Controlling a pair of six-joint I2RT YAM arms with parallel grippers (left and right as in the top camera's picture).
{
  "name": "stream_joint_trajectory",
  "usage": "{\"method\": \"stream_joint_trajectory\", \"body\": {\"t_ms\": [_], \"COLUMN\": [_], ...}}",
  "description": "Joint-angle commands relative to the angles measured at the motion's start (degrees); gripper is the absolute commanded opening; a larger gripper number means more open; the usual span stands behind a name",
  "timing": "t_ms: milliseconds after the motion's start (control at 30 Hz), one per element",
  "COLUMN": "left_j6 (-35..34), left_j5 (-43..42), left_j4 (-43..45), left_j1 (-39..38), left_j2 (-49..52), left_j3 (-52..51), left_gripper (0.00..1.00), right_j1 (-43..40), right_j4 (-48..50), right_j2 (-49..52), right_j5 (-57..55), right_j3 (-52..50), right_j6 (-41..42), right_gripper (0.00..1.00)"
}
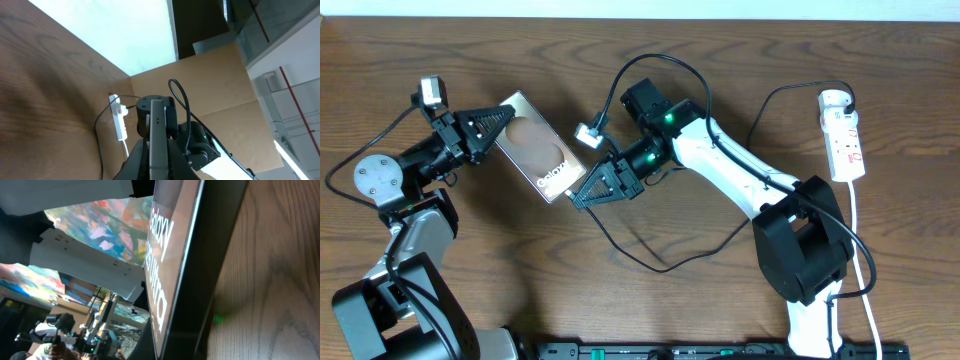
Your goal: Plug charger to phone and switch on socket
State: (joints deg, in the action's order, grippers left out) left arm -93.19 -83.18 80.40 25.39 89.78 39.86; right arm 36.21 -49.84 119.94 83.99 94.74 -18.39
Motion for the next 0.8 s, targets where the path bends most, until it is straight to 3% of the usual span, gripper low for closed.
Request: {"method": "stream_joint_trajectory", "body": {"t_ms": [0, 767], "left_j6": [0.13, 2.40], "left_j5": [1.33, 1.27], "left_j4": [0.94, 0.92], "left_j1": [-0.07, -0.02], "left_j2": [-1.07, -1.07], "left_j3": [0.85, 0.87], "left_gripper": [0.07, 0.08], "right_j1": [-0.13, -0.76], "right_j4": [0.13, -0.31], "right_j2": [-0.02, -0.02], "right_j5": [1.75, 1.44], "right_j3": [0.17, 0.17], "right_j6": [0.44, 0.42], "right_gripper": [0.01, 0.01]}}
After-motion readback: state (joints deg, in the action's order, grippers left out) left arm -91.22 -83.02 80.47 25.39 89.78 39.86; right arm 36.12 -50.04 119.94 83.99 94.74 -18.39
